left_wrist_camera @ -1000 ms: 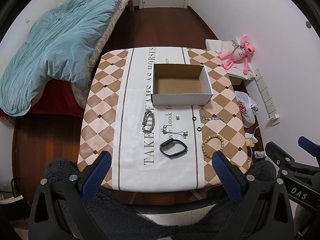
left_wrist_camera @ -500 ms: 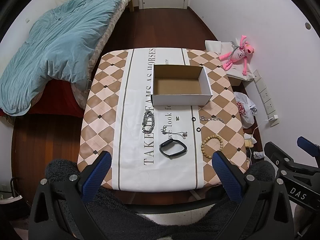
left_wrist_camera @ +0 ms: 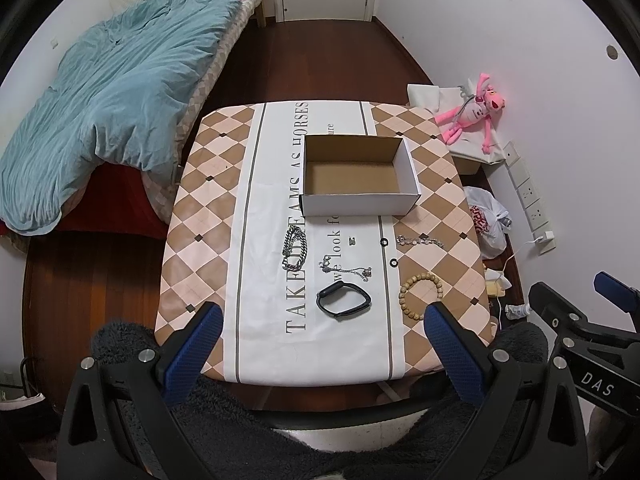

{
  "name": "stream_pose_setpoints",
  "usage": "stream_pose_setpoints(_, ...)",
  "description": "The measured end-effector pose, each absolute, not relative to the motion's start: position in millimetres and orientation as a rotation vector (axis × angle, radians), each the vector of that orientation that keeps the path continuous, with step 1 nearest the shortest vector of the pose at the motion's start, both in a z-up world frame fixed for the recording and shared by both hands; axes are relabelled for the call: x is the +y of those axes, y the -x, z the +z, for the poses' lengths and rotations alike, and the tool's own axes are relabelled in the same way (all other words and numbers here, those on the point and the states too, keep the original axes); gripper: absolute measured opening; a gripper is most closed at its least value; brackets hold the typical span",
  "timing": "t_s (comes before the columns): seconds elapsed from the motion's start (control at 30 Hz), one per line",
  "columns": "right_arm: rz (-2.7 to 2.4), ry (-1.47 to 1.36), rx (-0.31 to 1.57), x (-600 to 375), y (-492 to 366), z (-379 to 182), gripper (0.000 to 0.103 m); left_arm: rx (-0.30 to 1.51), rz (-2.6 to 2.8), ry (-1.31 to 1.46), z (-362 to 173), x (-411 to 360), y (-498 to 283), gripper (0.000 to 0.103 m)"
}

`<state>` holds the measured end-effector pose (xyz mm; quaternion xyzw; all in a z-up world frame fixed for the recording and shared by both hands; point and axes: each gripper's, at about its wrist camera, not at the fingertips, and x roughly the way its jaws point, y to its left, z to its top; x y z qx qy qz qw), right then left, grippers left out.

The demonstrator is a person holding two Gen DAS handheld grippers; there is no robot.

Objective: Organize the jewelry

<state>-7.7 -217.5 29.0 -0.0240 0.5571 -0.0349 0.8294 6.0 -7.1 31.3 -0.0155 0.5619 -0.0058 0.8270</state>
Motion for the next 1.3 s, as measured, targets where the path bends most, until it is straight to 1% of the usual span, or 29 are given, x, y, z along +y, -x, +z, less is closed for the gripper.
stream_pose_setpoints(0.13,-0.074,0.051,1.182,-215,8,32,0.103,1.193,-0.013,0.034,36,-10,-12,0.102)
stream_pose_setpoints(0.17,-0.074,0.051,1.18,-217,9,29,0.103,1.193,-0.011,0.034,27,-5,-1,0.102)
stream_pose_setpoints(0.37,-0.072,0.053,1.179,-216,6,36,0.103,1.195,-0.011,0.035,32,-9,-6,0.102)
stream_pose_setpoints(0.6,-0.073,0.052,1.177,-216,8,31,0.103,1.189,-0.013,0.037,29,-6,-1,0.102)
stream_pose_setpoints(0.7,-0.071,0.049,1.176,-214,6,33,0.103,1.19,-0.013,0.038,28,-4,1,0.102)
stream_pose_setpoints(0.73,-0.068,0.049,1.175,-217,8,43,0.103,1.19,-0.014,0.037,28,-5,1,0.102)
stream_pose_setpoints(0.93,-0.081,0.028,1.182,-220,0,41,0.103,1.185,0.004,0.034,21,-1,-5,0.102)
stream_pose_setpoints(1.13,-0.138,-0.01,1.243,-236,-27,-5,0.103,1.195,0.072,-0.001,-13,10,-27,0.102)
stream_pose_setpoints(1.3,-0.168,-0.063,1.356,-253,-48,-78,0.103,1.259,0.102,-0.031,-59,18,-42,0.102)
